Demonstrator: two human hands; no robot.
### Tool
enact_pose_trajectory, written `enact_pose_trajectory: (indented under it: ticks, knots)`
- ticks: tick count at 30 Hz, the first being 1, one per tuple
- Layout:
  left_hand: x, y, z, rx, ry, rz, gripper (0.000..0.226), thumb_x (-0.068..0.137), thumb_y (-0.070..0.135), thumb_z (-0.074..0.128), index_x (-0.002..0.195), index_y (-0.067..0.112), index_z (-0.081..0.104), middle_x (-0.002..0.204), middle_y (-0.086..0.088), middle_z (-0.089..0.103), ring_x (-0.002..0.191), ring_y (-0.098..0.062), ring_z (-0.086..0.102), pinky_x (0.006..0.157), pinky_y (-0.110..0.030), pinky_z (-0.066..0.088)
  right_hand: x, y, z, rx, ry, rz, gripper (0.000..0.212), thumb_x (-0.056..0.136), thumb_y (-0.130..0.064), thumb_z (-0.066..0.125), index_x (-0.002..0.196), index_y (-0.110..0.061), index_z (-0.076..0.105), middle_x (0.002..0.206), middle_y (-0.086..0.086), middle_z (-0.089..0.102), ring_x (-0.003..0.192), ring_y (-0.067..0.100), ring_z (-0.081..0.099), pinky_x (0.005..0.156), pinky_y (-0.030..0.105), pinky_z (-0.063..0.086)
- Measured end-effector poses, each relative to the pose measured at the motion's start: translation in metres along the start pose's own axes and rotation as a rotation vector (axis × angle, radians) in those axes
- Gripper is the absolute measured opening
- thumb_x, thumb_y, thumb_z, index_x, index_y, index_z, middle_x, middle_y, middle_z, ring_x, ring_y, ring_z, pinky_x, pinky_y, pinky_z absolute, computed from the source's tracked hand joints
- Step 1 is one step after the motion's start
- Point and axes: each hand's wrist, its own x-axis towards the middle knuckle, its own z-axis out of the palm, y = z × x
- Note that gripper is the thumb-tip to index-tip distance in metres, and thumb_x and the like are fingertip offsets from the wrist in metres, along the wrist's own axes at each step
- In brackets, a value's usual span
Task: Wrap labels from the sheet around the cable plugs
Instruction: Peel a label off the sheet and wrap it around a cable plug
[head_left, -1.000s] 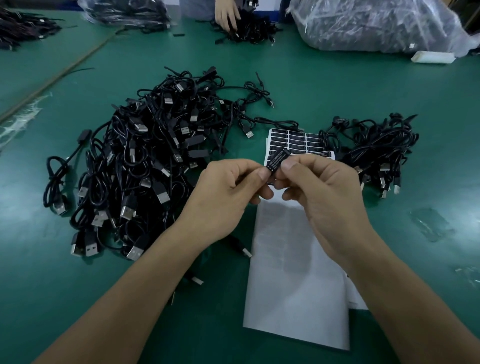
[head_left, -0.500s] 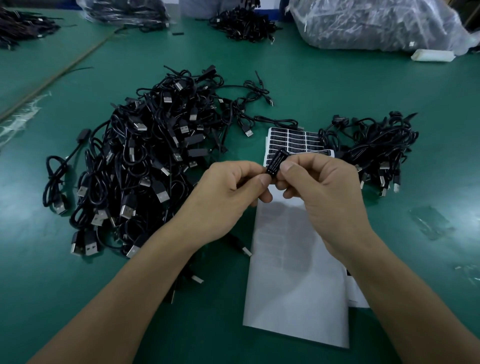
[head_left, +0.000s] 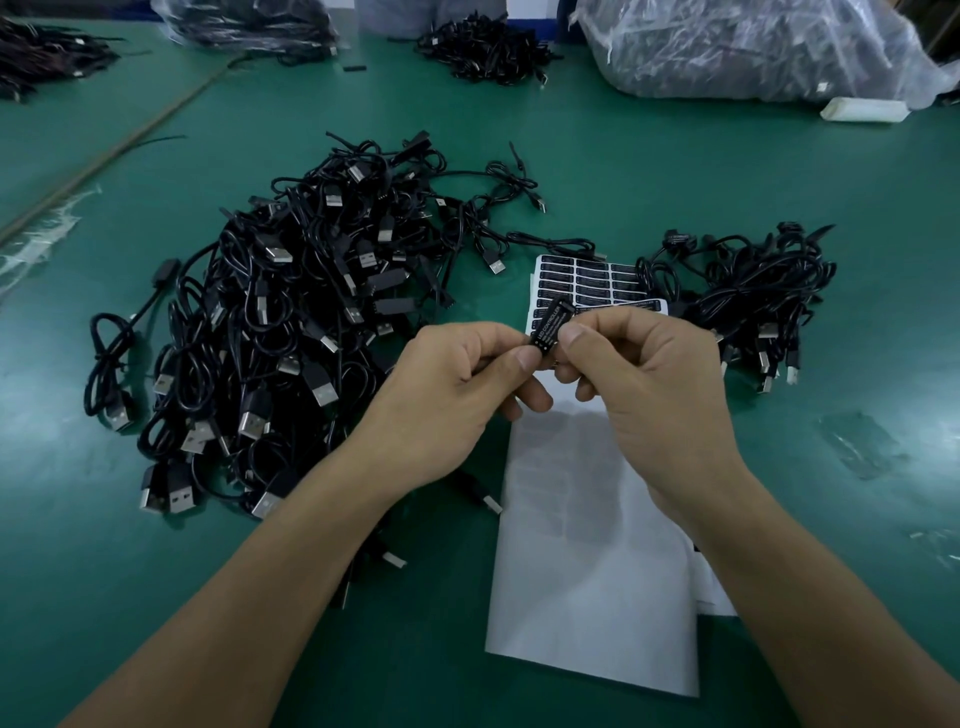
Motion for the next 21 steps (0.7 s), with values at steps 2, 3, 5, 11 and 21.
enact_pose_trajectory:
  ticks: [2,3,5,11,21]
  knots:
    - [0.0005,-0.0014,0.0002,0.001,0.004,-0.005,0.022,0.103,0.016,0.055,0.095,0.025,0.073,0.077,0.005,0.076,0.065,-0.006,0.064,0.069,-0.019,0.052,0.0003,0.0000,0.0001,-0.006,0.003,0.000,0.019,0.092,-0.016,0.065,0.076,-0.022,0.073,0.066,-0.004,0.070,0.060,0.005,0.061,0.059,0.018,0.050]
    - [0.0007,-0.0020,0.0002,0.002,0.007,-0.009,0.021,0.103,0.016,0.055,0.095,0.024,0.073,0.077,0.005,0.076,0.065,-0.006,0.064,0.069,-0.019,0.052,0.0002,0.0001,0.0001,-0.007,0.002,0.001,0.018,0.092,-0.016,0.065,0.077,-0.022,0.073,0.066,-0.004,0.070,0.060,0.004,0.061,0.059,0.018,0.049]
    - [0.0009,-0.0029,0.0005,0.008,0.012,-0.017,0.019,0.103,0.017,0.056,0.097,0.022,0.074,0.077,0.005,0.076,0.065,-0.006,0.064,0.069,-0.020,0.052,-0.0001,0.0001,-0.0004,-0.014,0.001,-0.002,0.018,0.093,-0.016,0.065,0.077,-0.022,0.073,0.066,-0.005,0.070,0.059,0.004,0.061,0.059,0.018,0.049]
    - [0.0008,-0.0033,0.0015,0.030,0.027,-0.015,0.018,0.102,0.018,0.058,0.096,0.021,0.074,0.076,0.007,0.076,0.064,-0.006,0.064,0.069,-0.024,0.054,0.0000,0.0003,-0.0003,-0.051,0.015,-0.018,0.018,0.091,-0.021,0.066,0.074,-0.025,0.072,0.066,-0.004,0.070,0.058,0.005,0.060,0.059,0.020,0.051]
    - [-0.0022,-0.0007,0.0074,0.036,0.098,-0.002,0.014,0.095,0.030,0.061,0.087,0.031,0.073,0.074,0.010,0.076,0.064,-0.006,0.066,0.072,-0.032,0.056,-0.0023,-0.0007,0.0011,-0.075,0.047,-0.019,0.017,0.089,-0.023,0.068,0.073,-0.028,0.072,0.068,-0.006,0.072,0.060,0.009,0.064,0.059,0.020,0.052]
